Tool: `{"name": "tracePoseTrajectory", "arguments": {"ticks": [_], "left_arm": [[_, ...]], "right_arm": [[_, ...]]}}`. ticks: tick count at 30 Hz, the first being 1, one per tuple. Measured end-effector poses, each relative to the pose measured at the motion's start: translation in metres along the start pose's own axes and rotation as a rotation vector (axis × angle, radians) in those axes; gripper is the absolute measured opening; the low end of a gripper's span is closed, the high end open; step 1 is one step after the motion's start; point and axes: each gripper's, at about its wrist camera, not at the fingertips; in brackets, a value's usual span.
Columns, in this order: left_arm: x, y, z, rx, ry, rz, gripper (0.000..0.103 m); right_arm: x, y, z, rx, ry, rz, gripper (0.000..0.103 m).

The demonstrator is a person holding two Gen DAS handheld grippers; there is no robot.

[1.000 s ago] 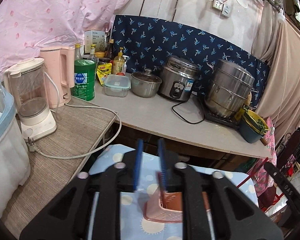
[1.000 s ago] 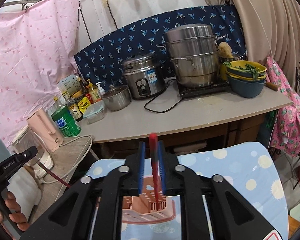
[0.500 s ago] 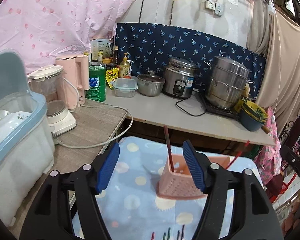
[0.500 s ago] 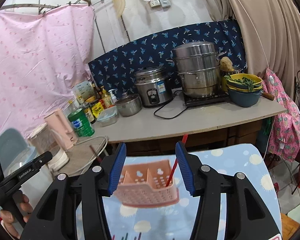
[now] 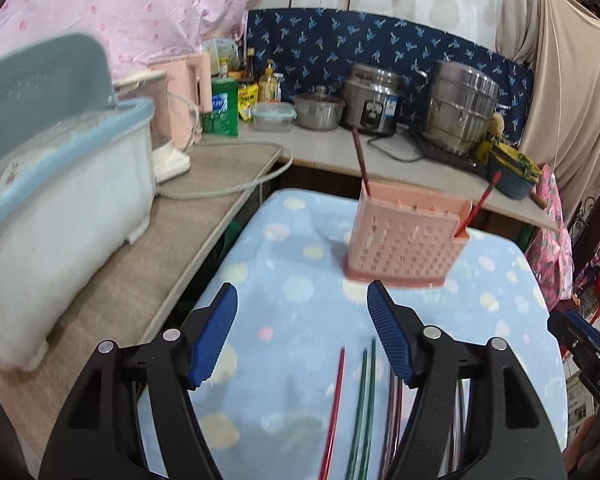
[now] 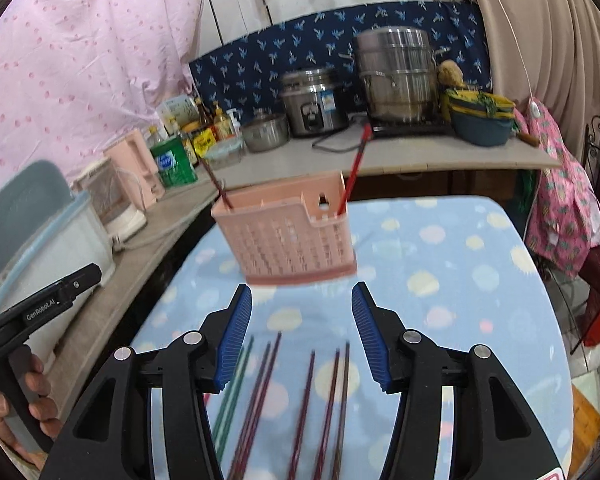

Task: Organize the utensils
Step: 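Move both open tools back down to the chopsticks on the cloth, then grasp a red chopstick with the left tool while the right tool grasps a dark brown chopstick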

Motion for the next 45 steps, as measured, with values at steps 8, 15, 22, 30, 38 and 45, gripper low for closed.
{"name": "tracePoseTrajectory", "arguments": {"ticks": [8,15,22,30,38,45], "left_arm": [[0.002,-0.003,-0.065,-0.098,0.005,0.0,0.064],[0.006,-0.005,-0.112,-0.149,0.026,0.008,0.072],[0.005,-0.006,-0.154,-0.218,0.033,-0.003,0.075],[0.015,-0.005,-0.179,-0.249,0.066,-0.023,0.075],[0.026,0.003,-0.189,-0.272,0.099,-0.025,0.074],[0.028,0.008,-0.195,-0.292,0.108,-0.017,0.072]], "right_arm": [[0.015,-0.008,-0.069,-0.076,-0.035,-0.069,0.051],[0.027,-0.01,-0.112,-0.13,-0.031,-0.11,0.051],[0.036,-0.012,-0.146,-0.179,-0.01,-0.138,0.051],[0.04,-0.01,-0.165,-0.203,-0.007,-0.15,0.039],[0.037,-0.007,-0.174,-0.221,-0.018,-0.145,0.031],[0.035,-0.002,-0.18,-0.239,-0.031,-0.148,0.022]]}}
Point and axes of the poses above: each gripper's, at about its wrist camera, not at the fingertips, and y roughly the way its jaws point, x to its right, z to its top, and after that the axes turned 8 degrees about y, right-handed
